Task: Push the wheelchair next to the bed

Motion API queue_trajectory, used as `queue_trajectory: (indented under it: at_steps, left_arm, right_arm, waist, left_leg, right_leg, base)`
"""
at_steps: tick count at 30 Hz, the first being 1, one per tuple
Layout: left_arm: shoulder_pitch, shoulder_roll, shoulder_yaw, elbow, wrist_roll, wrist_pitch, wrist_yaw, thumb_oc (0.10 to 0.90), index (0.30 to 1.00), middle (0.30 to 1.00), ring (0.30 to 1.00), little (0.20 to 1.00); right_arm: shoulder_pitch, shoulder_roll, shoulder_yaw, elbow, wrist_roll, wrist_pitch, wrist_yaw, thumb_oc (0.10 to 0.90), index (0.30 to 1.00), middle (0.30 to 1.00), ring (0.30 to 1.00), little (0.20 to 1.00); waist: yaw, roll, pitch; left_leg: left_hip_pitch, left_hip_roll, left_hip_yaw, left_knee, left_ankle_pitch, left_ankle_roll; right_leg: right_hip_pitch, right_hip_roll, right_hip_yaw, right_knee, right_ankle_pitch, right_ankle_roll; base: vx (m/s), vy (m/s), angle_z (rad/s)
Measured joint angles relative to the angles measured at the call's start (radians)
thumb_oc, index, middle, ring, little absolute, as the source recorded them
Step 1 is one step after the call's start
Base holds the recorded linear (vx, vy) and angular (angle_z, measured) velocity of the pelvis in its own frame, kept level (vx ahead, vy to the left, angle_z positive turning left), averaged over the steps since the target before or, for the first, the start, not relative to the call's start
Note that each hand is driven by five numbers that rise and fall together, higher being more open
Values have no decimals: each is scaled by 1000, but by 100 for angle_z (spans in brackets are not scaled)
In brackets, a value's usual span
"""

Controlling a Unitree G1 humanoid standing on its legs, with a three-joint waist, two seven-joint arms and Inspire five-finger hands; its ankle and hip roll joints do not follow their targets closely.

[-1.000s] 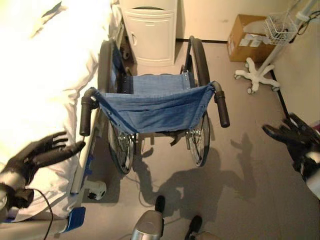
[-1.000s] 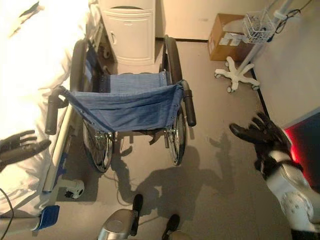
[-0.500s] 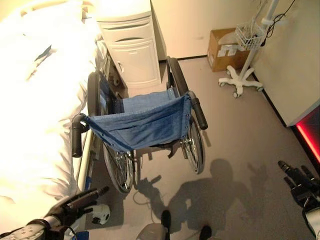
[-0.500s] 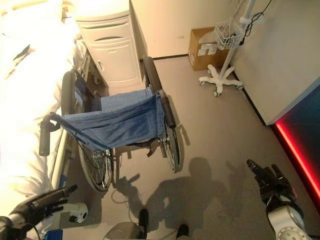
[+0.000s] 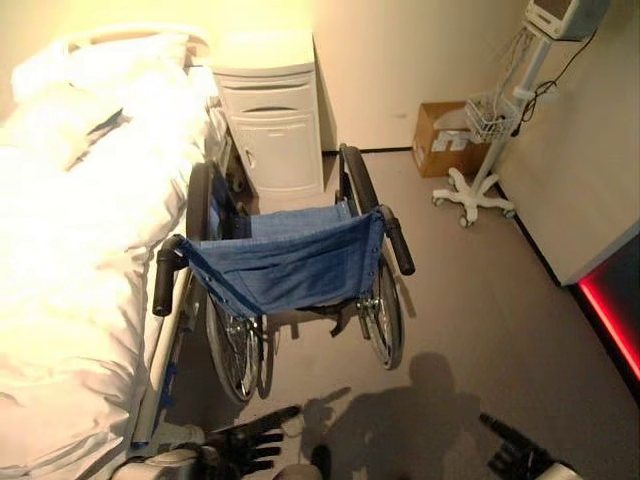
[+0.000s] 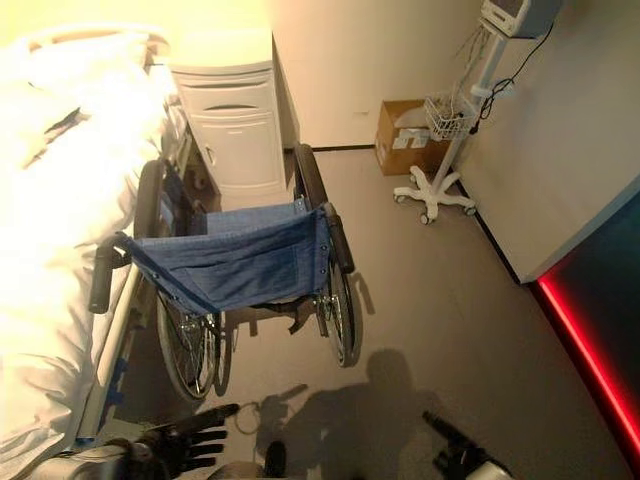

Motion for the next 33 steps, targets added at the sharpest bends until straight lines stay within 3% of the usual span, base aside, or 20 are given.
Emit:
queue_trajectory:
  at_steps: [4,5,6,8,11,16,20,26,33]
  left_arm:
    - [-55,-118,7,349,41,-107,48,800,900,900,900,900]
    - [-89,-177,25,520,71,-161,63,800,900,900,900,900]
    - [-99,-193,26,569,85,-173,75,800,900,900,900,900]
    - [-95,-254,51,739,86,-257,128,800,900,900,900,900]
    - [-82,-271,83,813,101,-362,203,800,900,900,900,900]
    - [-86,-279,80,833,169,-489,259,800,900,900,900,900]
    - [-108,-291,81,840,162,-527,260,800,900,900,900,900]
    - [-123,-308,80,865,155,-527,238,800,900,900,900,900]
    - [-115,-310,79,875,154,-526,211,800,900,900,900,900]
  right_arm:
    - [-44,85,35,146,-104,21,45,800,900,900,900,900]
    - [-67,115,47,220,-159,17,75,800,900,900,900,900]
    - [-70,126,49,240,-186,27,87,800,900,900,900,900]
    - [-84,166,49,321,-317,14,154,800,900,900,900,900]
    - [-79,182,60,367,-480,2,220,800,900,900,900,900]
    - [-65,185,71,388,-592,-49,296,800,900,900,900,900]
    - [-70,178,84,381,-655,-59,349,800,900,900,900,900]
    - [-96,174,85,413,-672,-29,425,800,900,900,900,900]
    - [-110,169,84,439,-687,-22,433,800,900,900,900,900]
  waist:
    - [-7,3,-17]
    - [-8,4,-32]
    - [-9,0,-35]
    - [-27,-20,-38]
    - [-29,-43,-48]
    - [-47,-41,-52]
    - [-55,-34,-55]
    - [-54,-31,-57]
    - [-54,-22,-67]
  left_leg:
    - [16,0,4,-18,4,-3]
    - [17,-1,4,-19,5,-2]
    - [17,-1,4,-20,6,-1]
    - [16,-1,4,-26,6,-1]
    - [16,1,4,-26,6,-2]
    - [15,0,4,-26,6,-1]
    - [14,1,4,-27,5,-1]
    - [17,1,3,-26,6,-1]
    - [20,1,2,-26,6,-1]
  right_leg:
    - [1,1,1,0,-3,-1]
    - [2,3,3,0,-6,0]
    - [1,2,3,0,-7,0]
    - [-2,-1,5,0,-9,-1]
    - [-2,0,5,0,-13,-3]
    - [-4,0,8,0,-13,-3]
    - [-5,0,9,0,-13,-3]
    - [1,1,7,0,-14,-4]
    - [3,2,5,0,-14,-6]
  base:
    - [18,20,-3]
    - [8,31,0]
    - [13,44,3]
    - [3,44,2]
    - [-21,36,3]
    - [-37,25,-2]
    - [-29,21,-1]
    - [0,0,0]
    - [0,0,0]
